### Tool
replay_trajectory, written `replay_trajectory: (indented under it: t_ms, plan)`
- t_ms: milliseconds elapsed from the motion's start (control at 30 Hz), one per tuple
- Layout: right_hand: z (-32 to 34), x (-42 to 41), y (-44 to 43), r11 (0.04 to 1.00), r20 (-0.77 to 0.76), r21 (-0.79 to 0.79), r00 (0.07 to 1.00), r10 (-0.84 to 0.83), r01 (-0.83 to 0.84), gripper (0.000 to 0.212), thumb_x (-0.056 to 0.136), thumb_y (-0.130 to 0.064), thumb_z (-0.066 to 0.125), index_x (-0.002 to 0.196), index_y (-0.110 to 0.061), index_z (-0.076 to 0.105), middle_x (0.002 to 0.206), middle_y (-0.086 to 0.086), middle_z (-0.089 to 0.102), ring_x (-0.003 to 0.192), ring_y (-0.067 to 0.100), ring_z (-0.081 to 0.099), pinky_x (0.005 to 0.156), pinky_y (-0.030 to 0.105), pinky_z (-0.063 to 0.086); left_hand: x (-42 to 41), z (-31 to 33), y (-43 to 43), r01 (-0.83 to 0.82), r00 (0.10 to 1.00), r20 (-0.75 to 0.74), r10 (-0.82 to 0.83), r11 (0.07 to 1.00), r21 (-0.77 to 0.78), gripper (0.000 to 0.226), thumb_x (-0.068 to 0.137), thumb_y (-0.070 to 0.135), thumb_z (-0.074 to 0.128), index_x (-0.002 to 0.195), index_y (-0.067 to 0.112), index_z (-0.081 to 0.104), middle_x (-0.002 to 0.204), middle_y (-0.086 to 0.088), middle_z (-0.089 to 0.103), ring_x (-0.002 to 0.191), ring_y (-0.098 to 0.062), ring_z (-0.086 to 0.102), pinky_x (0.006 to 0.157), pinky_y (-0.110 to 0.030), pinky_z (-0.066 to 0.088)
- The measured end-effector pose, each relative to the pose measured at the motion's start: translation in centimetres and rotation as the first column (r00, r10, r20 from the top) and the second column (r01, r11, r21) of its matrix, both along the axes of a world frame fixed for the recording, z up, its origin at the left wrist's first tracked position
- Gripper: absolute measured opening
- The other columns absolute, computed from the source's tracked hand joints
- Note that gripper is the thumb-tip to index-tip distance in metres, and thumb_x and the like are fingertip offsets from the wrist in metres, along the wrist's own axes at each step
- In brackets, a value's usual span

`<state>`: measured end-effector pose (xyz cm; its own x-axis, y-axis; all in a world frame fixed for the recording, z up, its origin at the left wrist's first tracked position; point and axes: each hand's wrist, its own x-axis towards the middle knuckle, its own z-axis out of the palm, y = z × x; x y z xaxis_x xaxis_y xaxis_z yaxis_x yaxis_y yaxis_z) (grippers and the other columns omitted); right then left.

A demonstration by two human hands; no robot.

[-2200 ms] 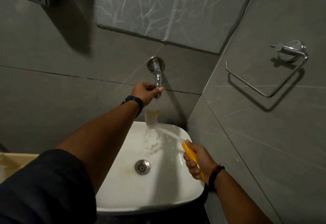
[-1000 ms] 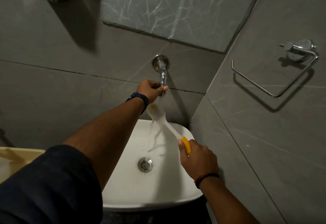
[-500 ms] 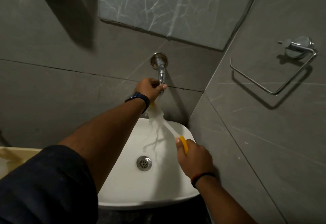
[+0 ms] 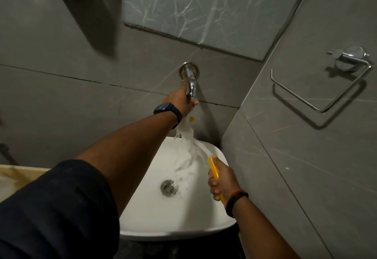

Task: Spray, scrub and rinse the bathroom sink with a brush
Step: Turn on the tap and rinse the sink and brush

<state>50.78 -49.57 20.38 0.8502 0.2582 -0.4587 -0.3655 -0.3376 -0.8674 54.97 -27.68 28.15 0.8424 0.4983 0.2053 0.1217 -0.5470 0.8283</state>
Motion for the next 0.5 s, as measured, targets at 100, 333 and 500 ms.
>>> replay_trajectory:
  t_ms: [100, 333, 500]
  plan:
    - [0.4, 0.3, -0.7, 0.993, -0.137, 0.111, 0.988, 0.065, -0.049, 0.055, 0.084, -0.062, 0.039, 0.051, -0.018, 0.046, 0.04, -0.003, 0.037, 0.031, 0.012, 0.029, 0.034, 0.018, 0.025, 0.2, 0.2, -0.2, -0.064, 0.997, -0.032, 0.067, 0.994, 0.088, 0.07, 0.083, 0.035, 0.067, 0.138, 0.023, 0.025, 0.097, -0.011, 0.064, 0.084, -0.028, 0.062, 0.072, -0.042, 0.052]
    - [0.9, -0.5, -0.4, 0.922, 0.599, -0.375, 0.784, 0.162, 0.096, 0.055, 0.09, -0.053, 0.042, 0.048, -0.017, 0.04, 0.052, 0.002, 0.049, 0.053, 0.024, 0.045, 0.051, 0.028, 0.035, 0.7, 0.7, -1.3, -0.199, 0.979, 0.016, 0.203, 0.936, 0.29, 0.063, 0.077, 0.033, 0.073, 0.126, 0.015, 0.04, 0.102, -0.012, 0.064, 0.093, -0.03, 0.059, 0.081, -0.043, 0.049]
    - [1.3, -1.6, -1.4, 0.728, 0.753, -0.635, 0.416, 0.51, 0.257, 0.044, 0.09, -0.053, 0.037, 0.068, -0.017, 0.051, 0.058, 0.006, 0.06, 0.05, 0.025, 0.052, 0.049, 0.026, 0.033, 1.1, 0.1, -1.1, -0.142, 0.989, 0.034, 0.143, 0.869, 0.474, 0.09, 0.082, 0.034, 0.067, 0.147, 0.019, 0.007, 0.133, -0.02, 0.046, 0.122, -0.037, 0.043, 0.106, -0.05, 0.032]
